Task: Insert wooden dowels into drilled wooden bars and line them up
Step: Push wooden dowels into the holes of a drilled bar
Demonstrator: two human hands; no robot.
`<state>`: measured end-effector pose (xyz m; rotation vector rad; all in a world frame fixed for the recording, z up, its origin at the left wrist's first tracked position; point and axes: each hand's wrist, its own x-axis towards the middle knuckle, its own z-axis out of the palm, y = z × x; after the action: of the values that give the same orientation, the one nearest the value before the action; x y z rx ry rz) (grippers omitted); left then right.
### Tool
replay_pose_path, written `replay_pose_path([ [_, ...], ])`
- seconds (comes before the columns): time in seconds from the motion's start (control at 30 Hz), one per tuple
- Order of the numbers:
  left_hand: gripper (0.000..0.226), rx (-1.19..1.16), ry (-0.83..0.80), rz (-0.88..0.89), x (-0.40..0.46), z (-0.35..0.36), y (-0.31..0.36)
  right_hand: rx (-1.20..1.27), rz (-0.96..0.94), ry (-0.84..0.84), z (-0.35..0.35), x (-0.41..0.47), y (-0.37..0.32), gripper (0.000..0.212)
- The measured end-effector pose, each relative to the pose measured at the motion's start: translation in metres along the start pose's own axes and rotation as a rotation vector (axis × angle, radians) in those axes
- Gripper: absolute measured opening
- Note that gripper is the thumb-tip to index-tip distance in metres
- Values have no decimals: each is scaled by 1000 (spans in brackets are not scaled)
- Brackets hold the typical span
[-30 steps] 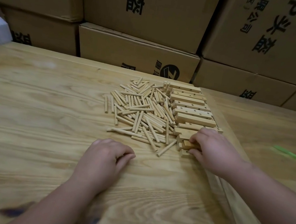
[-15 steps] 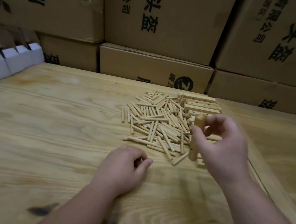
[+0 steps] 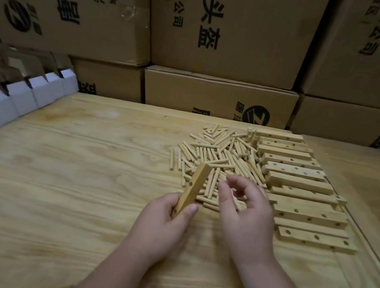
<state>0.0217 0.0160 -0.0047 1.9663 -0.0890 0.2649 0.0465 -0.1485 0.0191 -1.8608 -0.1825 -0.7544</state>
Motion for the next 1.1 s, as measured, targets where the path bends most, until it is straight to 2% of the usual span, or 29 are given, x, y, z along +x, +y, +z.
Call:
replay_pose_path([
  [0.03,18,-16,12,-9,-1,0,0,-204,-84,5,-3,1,6,9],
  [0.07,21,-42,23,-18,-1,1,1,-372,-81,-16,-6,2,10,11],
  [0.17,27,-149,59,-94,-1,3,1,-724,118,-174,-9,2,19,27],
  [0.23,25,-122,85,-141,1,2,1,-804,208,-268,-9,3,22,34],
  [0.33,28,-108,110,-161,1,2,3,-833,244,-302,-7,5,22,32],
  [0.4,23,-200,147,-179,6,3,6,-824,234,-284,-4,7,22,24],
  [0.5,14,-354,292,-195,20,4,6,-798,176,-257,-1,8,21,13],
  [0.57,21,-337,405,-173,25,5,3,-775,118,-231,2,7,19,10],
  [0.63,25,-310,442,-113,26,6,1,-695,43,-156,5,5,18,7],
  [0.73,28,-320,285,-48,28,10,4,-462,4,-95,7,5,19,6],
  [0.83,19,-517,81,-26,32,9,12,-174,48,-31,4,6,18,14],
  [0.93,25,-694,-16,-139,33,8,17,-107,54,18,-1,5,15,10],
  [1.1,29,-781,-126,-311,39,6,17,-100,164,-20,-9,3,20,21],
])
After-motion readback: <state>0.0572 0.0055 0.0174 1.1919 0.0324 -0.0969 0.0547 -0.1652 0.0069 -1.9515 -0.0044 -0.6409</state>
